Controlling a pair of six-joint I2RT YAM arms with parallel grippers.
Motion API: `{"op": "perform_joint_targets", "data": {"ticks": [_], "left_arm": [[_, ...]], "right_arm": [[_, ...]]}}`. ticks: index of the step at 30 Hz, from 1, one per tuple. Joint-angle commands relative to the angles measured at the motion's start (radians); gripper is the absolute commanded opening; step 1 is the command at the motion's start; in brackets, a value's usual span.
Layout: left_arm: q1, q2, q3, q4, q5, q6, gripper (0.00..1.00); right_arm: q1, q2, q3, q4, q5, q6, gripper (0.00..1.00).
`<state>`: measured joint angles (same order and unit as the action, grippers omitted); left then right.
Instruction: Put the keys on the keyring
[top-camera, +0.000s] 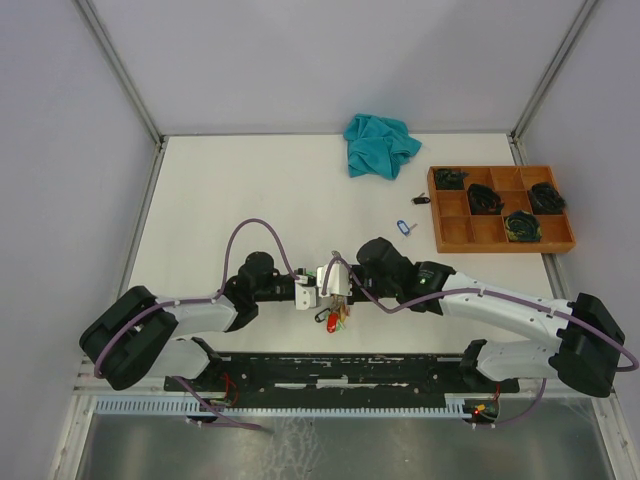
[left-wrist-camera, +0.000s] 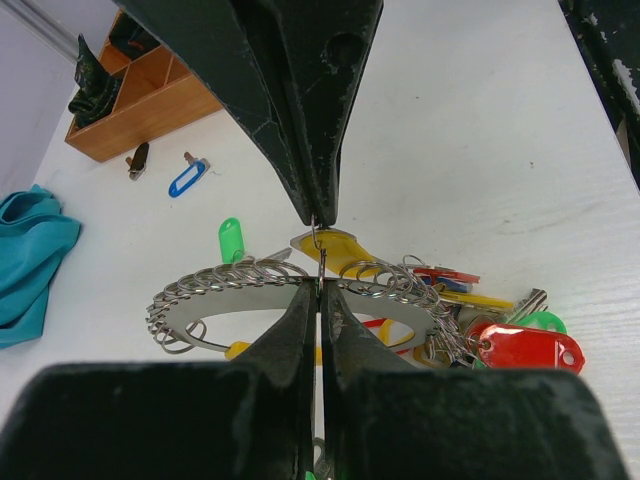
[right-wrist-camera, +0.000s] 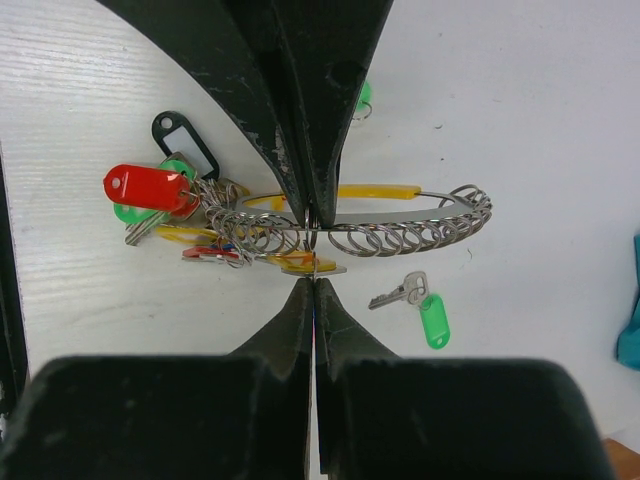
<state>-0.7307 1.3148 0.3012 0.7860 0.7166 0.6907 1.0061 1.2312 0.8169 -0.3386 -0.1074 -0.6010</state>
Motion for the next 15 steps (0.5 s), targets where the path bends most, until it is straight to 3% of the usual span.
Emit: {"op": "perform_joint_targets", "data": {"ticks": [1, 15], "left_arm": [[-0.004, -0.01, 0.027, 0.07, 0.027, -0.023, 0.03], [-0.004, -0.006, 0.03, 0.063, 0.02, -0.025, 0.03]], "right_arm": [[0.01, -0.009, 0.039, 0.011, -0.019, -0.009, 0.01], [0.014, -0.032, 0.026, 0.003, -0.001, -0.005, 0.01]]}}
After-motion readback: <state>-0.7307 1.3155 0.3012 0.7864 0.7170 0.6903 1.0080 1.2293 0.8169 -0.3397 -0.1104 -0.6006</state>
